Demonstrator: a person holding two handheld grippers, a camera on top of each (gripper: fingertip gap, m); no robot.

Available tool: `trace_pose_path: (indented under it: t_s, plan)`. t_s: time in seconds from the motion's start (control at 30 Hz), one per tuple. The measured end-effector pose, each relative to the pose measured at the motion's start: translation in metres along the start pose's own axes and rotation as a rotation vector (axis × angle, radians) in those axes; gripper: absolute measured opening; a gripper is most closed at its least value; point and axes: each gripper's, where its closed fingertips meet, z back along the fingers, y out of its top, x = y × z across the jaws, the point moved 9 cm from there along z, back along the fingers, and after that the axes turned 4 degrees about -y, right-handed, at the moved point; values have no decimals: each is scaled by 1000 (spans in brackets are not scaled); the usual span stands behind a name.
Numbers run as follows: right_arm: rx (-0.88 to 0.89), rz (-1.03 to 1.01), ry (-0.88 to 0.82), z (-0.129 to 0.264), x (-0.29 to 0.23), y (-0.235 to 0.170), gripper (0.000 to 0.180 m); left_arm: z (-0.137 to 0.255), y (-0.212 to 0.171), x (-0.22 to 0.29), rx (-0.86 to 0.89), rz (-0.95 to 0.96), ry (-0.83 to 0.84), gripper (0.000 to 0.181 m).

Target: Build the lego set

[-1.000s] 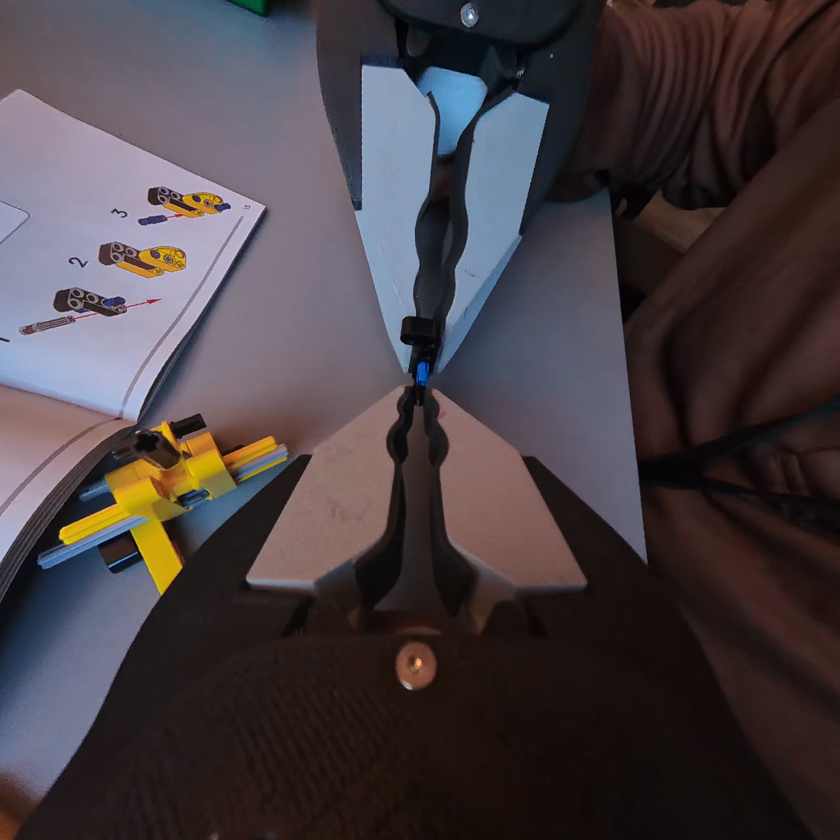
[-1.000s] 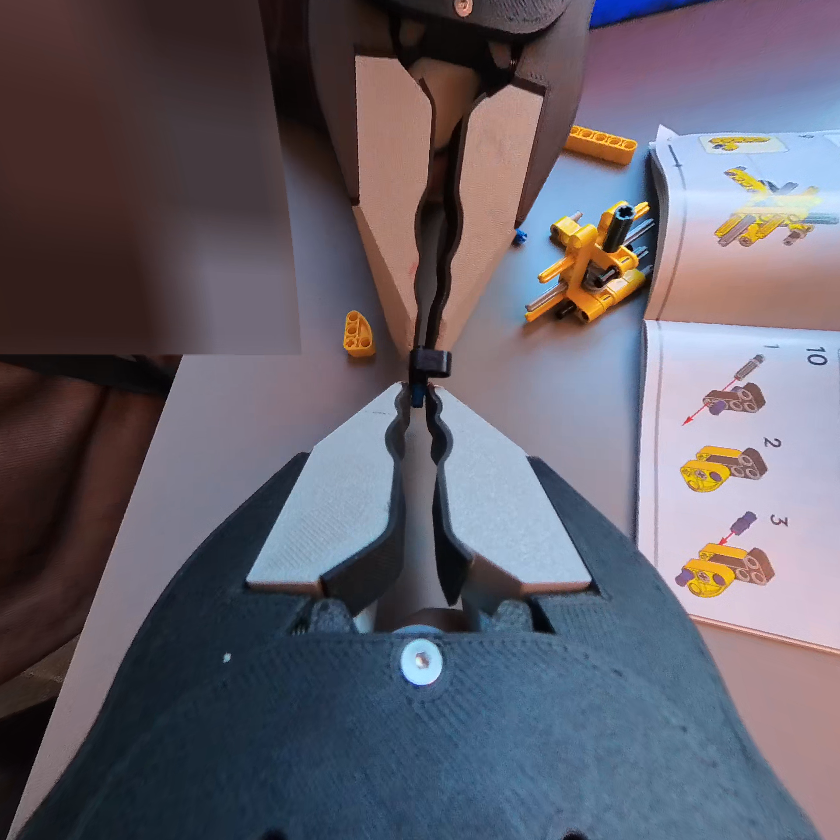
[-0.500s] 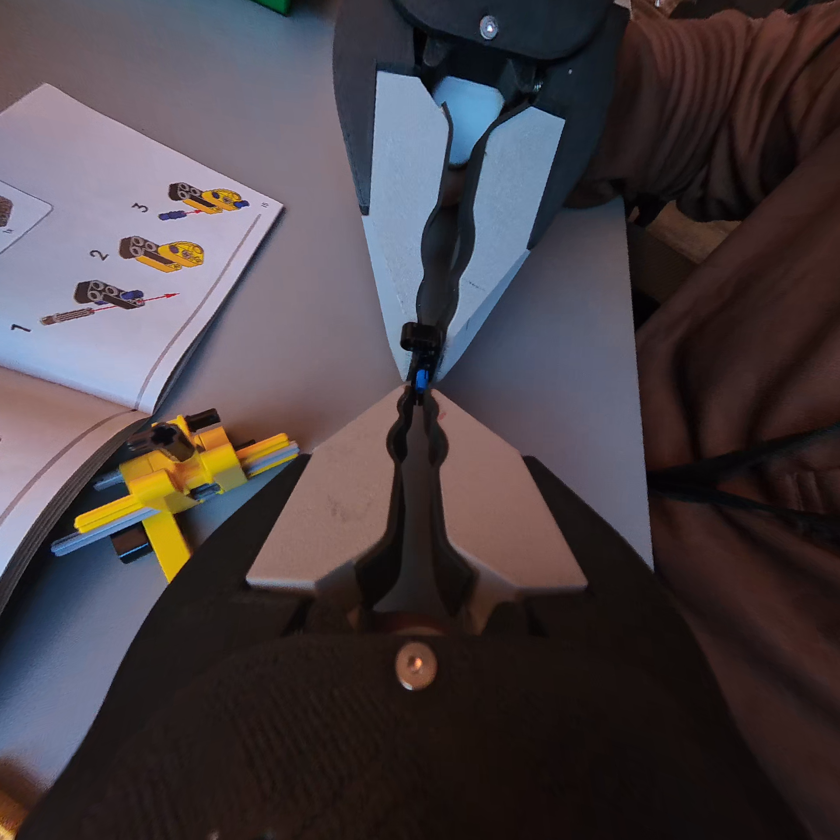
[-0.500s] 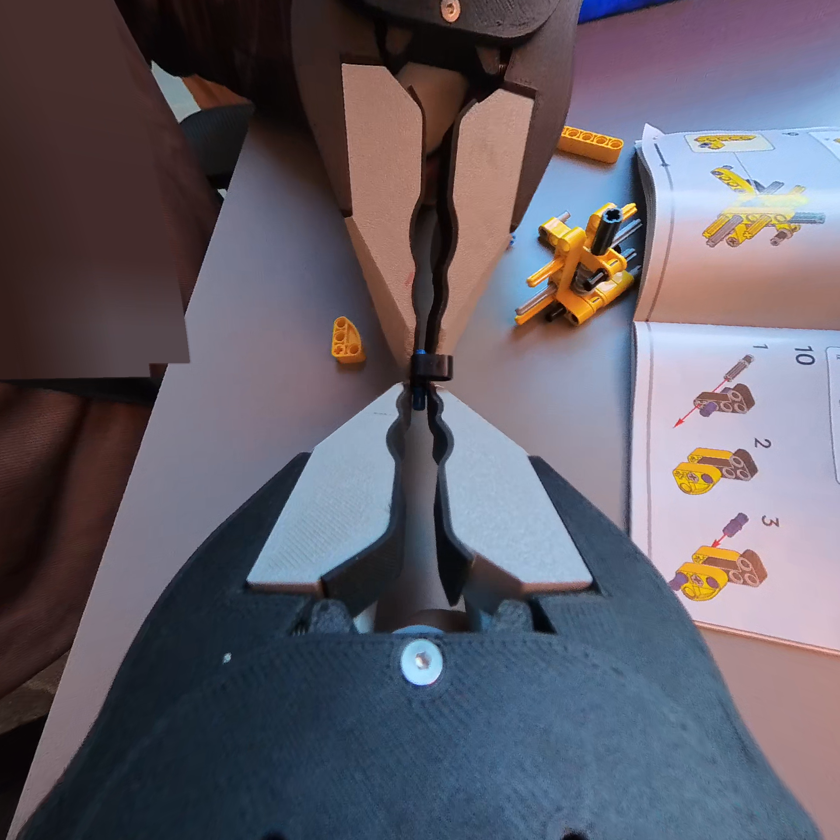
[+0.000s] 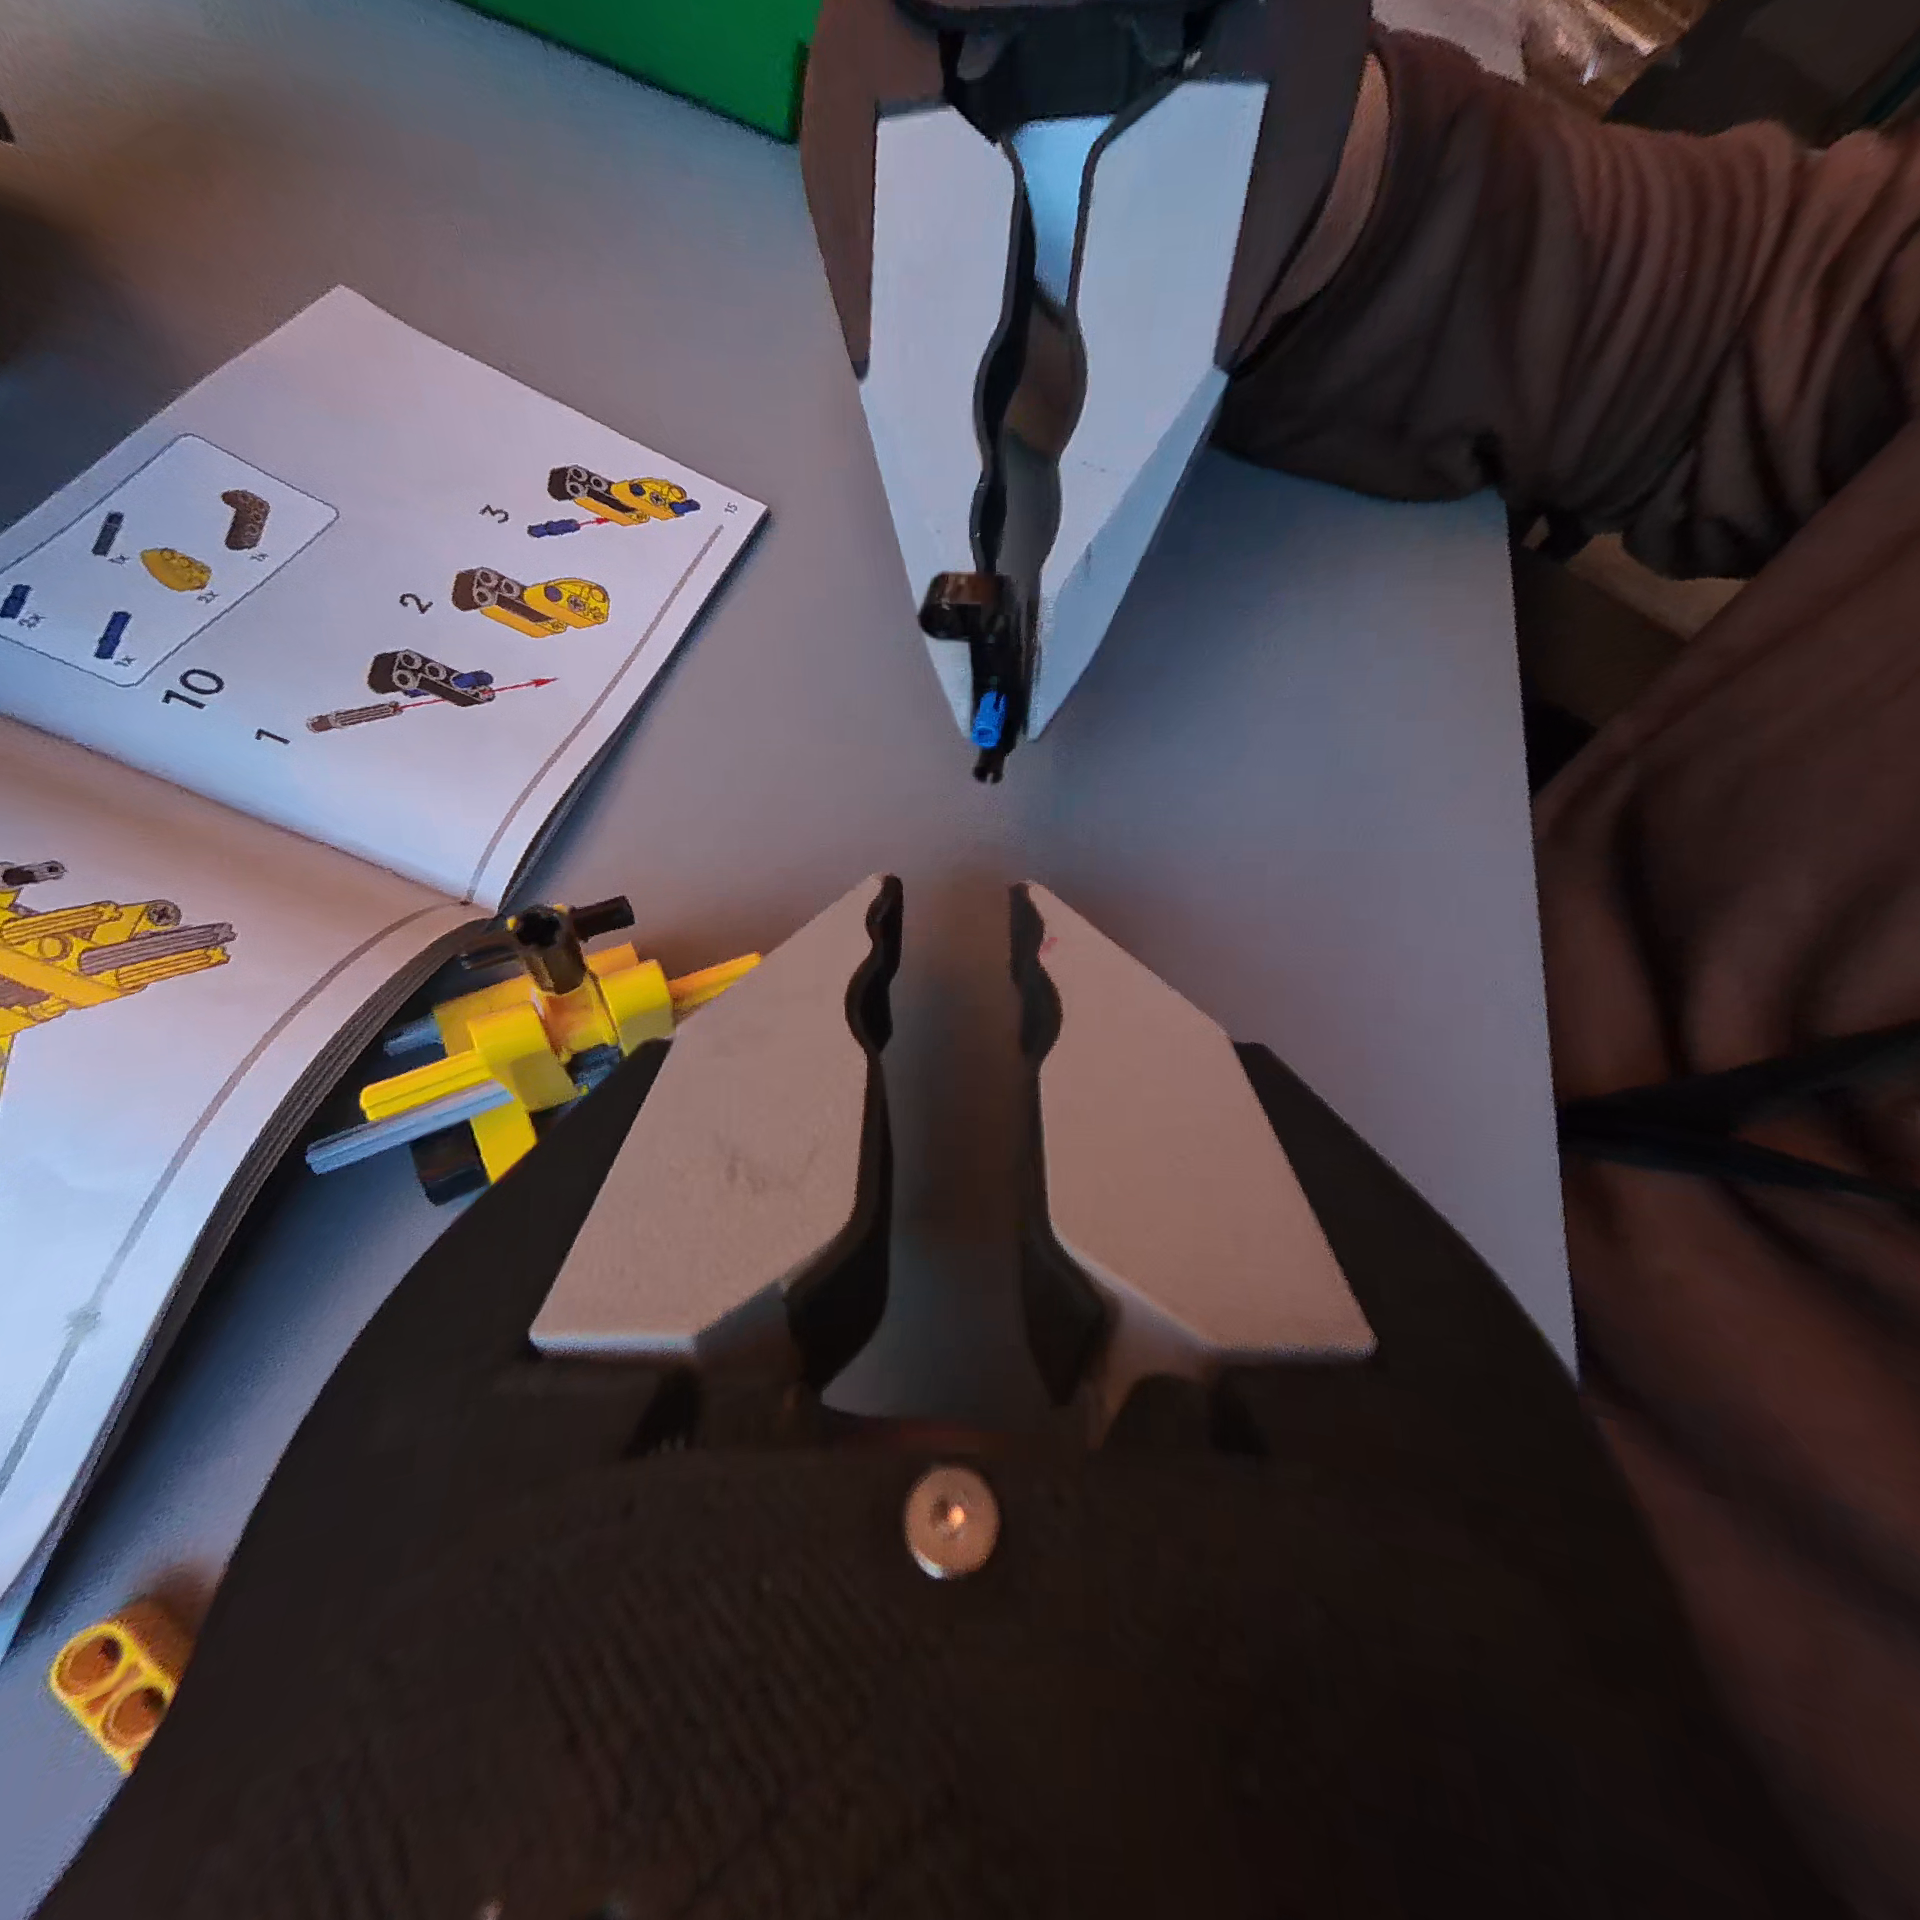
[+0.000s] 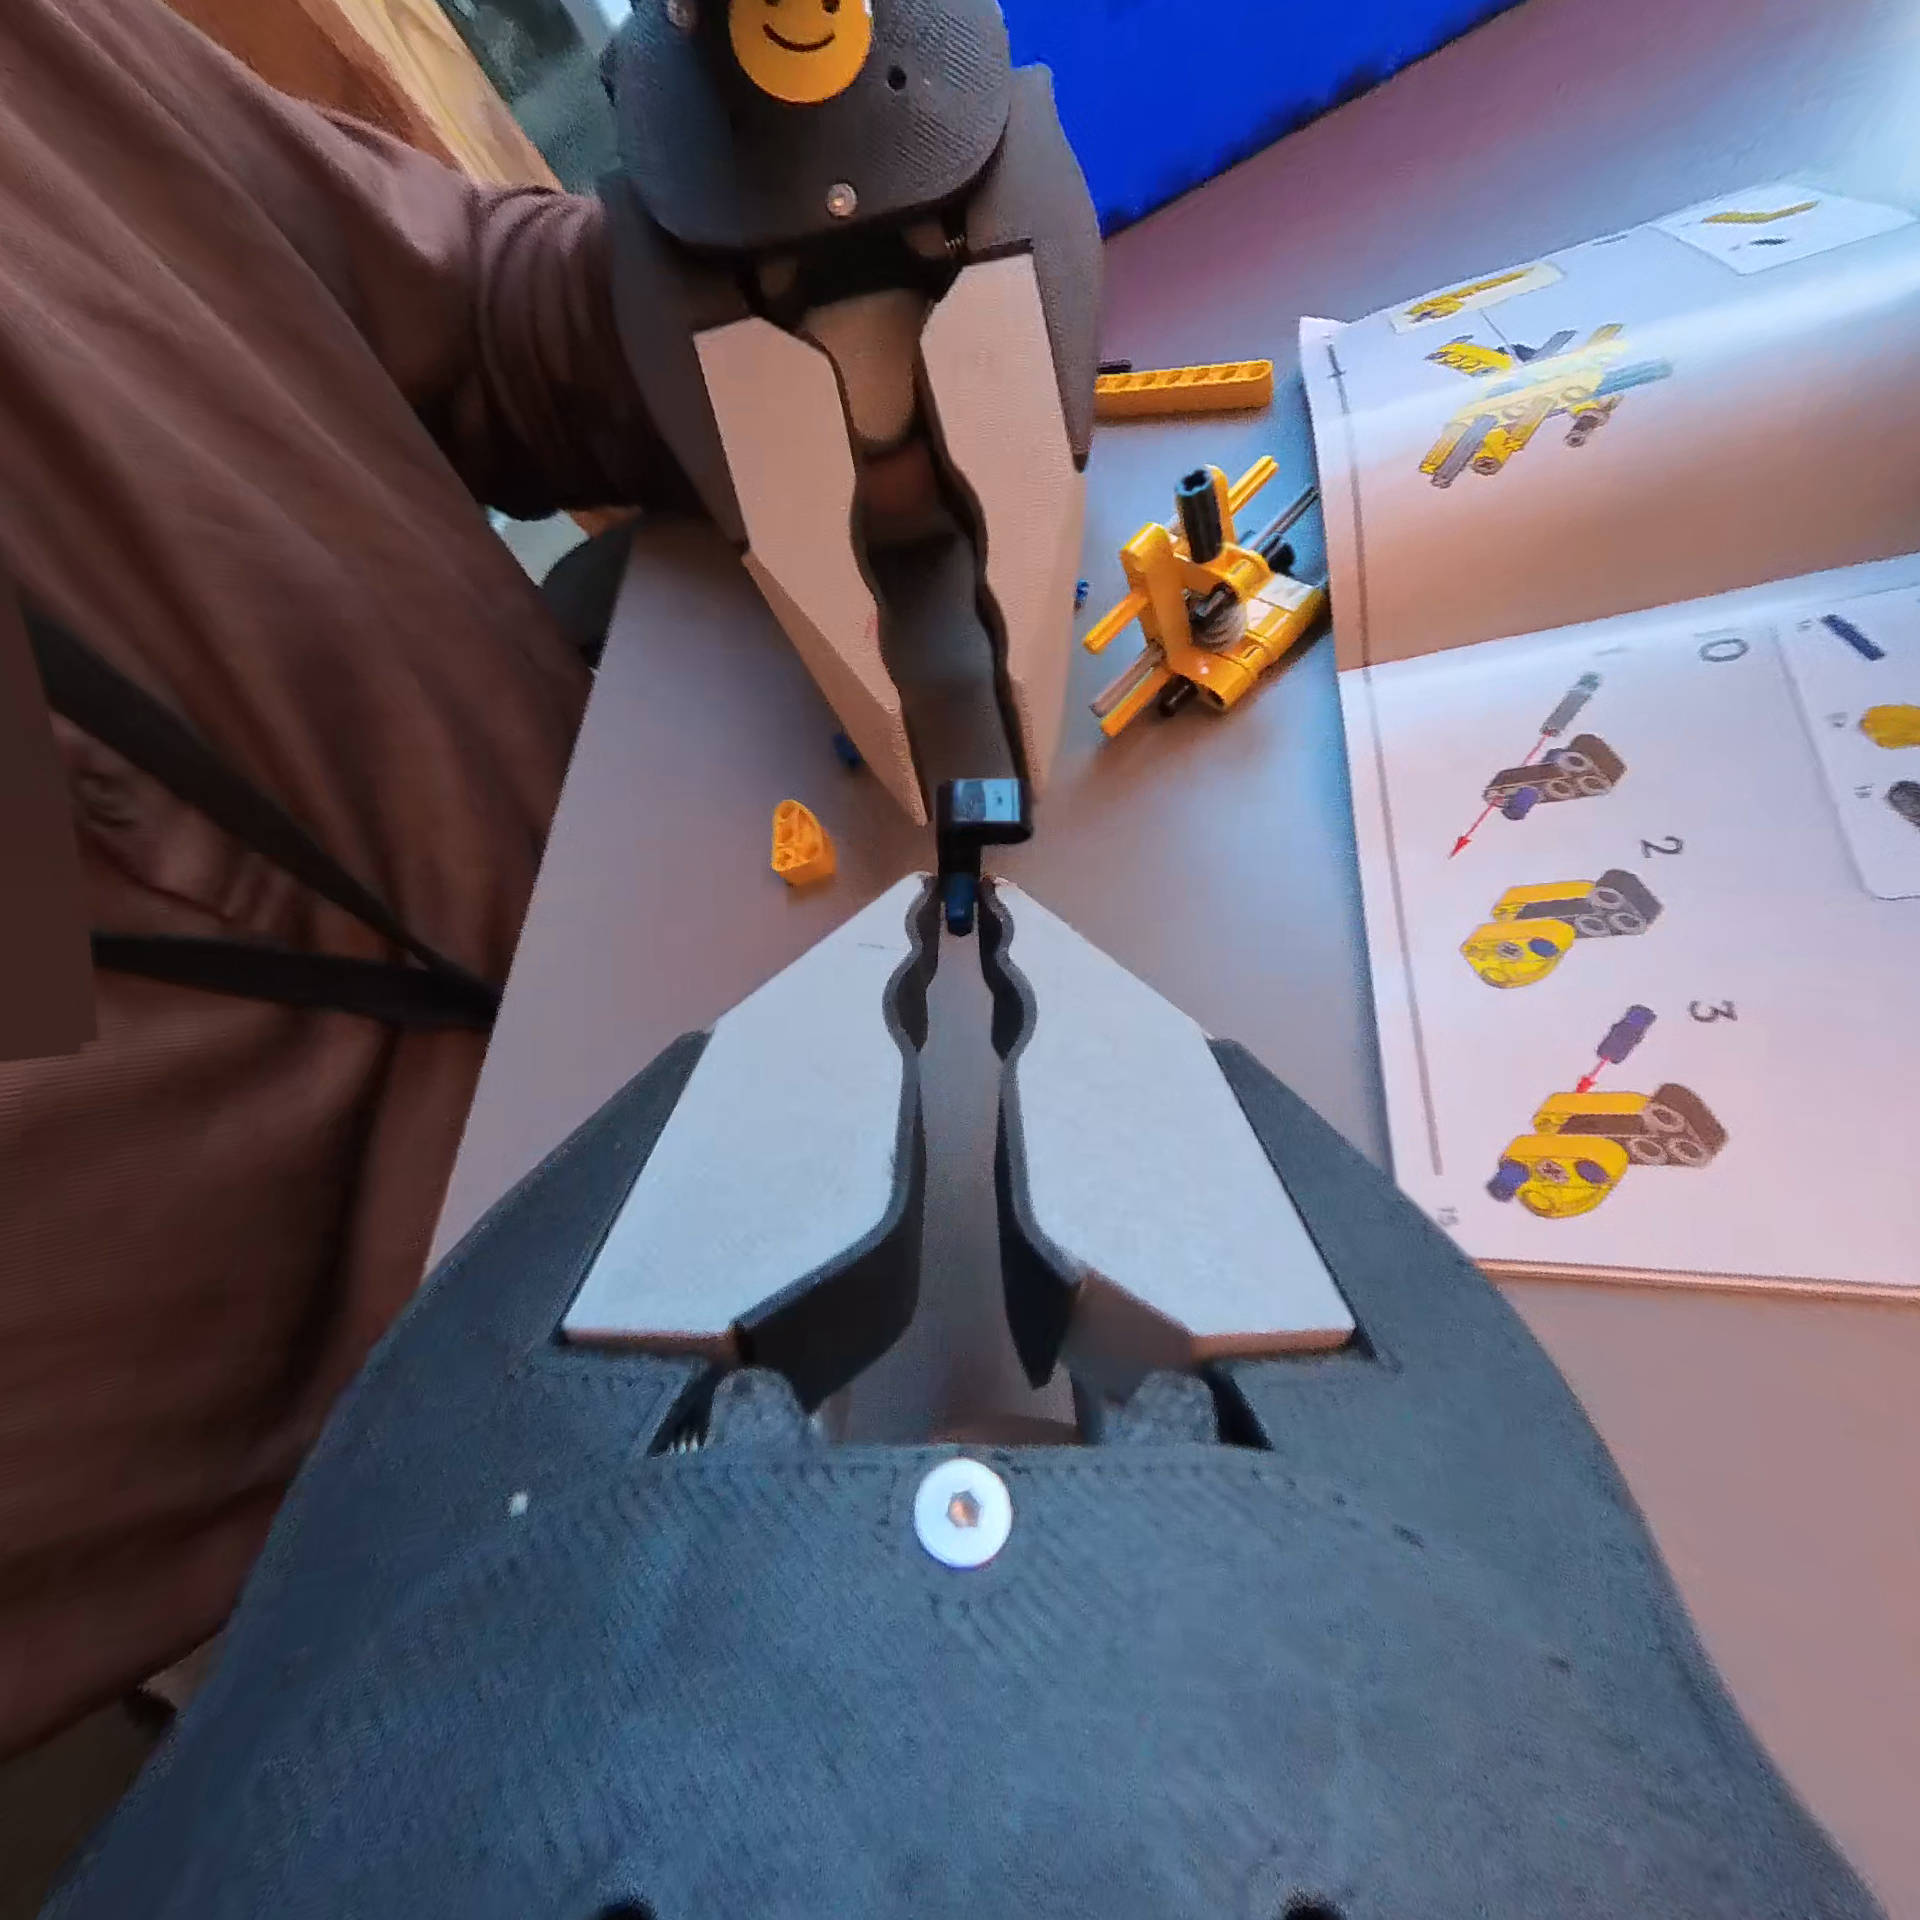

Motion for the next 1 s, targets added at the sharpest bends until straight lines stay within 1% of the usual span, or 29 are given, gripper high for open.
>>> trace_pose_path:
  t_s: [0.03, 0.13, 0.33, 0.43, 0.6, 0.7, 0.73, 0.77, 0.8, 1.0]
  plan:
    - [4, 2, 6, 0, -1, 0, 4, 0, 1, 1, 17, -1, -14, 19]
    - [-12, 34, 7, -3, -5, 0, 4, 0, 3, 3, 42, 5, -46, 19]
    - [-18, 48, -18, 1, -3, -2, 4, -2, 3, 5, 29, -16, -21, 17]
    - [-37, 48, -12, -2, -3, -2, 4, -3, 4, 5, 32, -13, -25, 19]
    - [-55, 115, -13, -9, -12, -1, 4, -6, 5, 7, 28, -13, -40, 19]
    - [-32, 137, -15, -9, -15, 1, 4, -8, 5, 10, 23, -26, -47, 16]
    - [-35, 138, -19, -9, -14, 0, 4, -8, 5, 10, 24, -30, -46, 12]
    - [-39, 138, -25, -10, -14, 0, 4, -7, 5, 11, 27, -36, -53, 4]
    - [-42, 144, -31, -10, -14, 0, 4, -7, 5, 11, 29, -39, -53, 2]
    - [-47, 184, -53, -11, -17, 0, 4, -7, 5, 12, 29, -53, -49, 2]
